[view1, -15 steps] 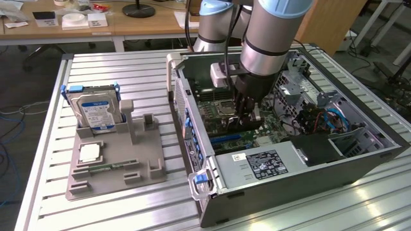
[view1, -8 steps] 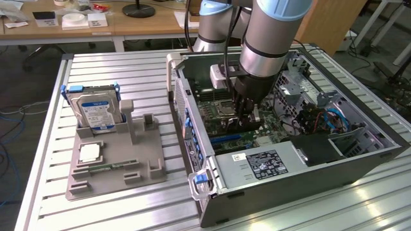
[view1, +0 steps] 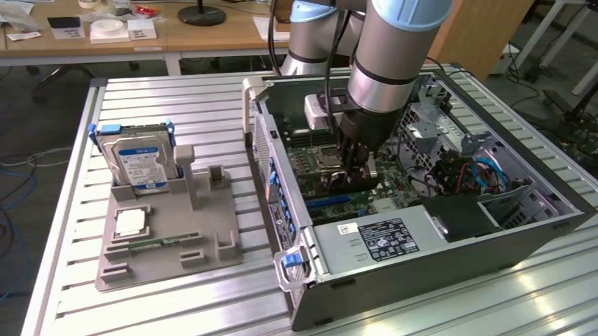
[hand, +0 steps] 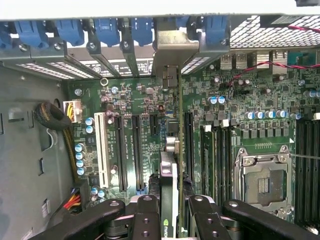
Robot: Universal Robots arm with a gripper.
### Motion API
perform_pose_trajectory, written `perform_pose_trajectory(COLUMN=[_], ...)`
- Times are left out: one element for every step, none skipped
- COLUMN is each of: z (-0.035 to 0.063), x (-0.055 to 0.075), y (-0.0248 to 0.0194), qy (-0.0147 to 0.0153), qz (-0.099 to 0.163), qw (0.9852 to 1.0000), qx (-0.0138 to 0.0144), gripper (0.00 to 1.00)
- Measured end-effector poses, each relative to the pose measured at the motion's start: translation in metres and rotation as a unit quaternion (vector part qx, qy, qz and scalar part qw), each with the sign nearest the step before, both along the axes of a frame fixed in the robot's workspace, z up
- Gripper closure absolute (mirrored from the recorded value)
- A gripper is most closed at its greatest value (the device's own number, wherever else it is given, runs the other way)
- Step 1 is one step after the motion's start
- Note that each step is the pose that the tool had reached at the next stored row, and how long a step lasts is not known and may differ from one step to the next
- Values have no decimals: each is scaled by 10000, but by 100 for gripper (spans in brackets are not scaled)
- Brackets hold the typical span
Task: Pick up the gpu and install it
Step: 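Insert the gpu into the slot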
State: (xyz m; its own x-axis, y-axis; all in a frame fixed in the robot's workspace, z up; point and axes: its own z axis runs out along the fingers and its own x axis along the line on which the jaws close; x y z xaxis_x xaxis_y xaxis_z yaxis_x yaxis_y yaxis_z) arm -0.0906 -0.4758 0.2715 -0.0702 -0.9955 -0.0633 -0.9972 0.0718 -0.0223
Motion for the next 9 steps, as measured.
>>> perform_pose_trajectory(z=[1, 1, 1, 0, 0, 0, 1, 1, 0], x=[-5, -7, -8, -9, -10, -11, -11, -11, -15], y=[0, 0, 0, 0, 0, 0, 0, 0, 0], qy=[0, 1, 0, 0, 0, 0, 0, 0, 0], qz=[0, 0, 1, 1, 1, 1, 0, 0, -1], qw=[10000, 10000, 10000, 10000, 10000, 10000, 10000, 10000, 10000], qx=[-1, -1, -1, -1, -1, -1, -1, -1, -1], gripper=[73, 73, 73, 73, 73, 73, 73, 73, 73])
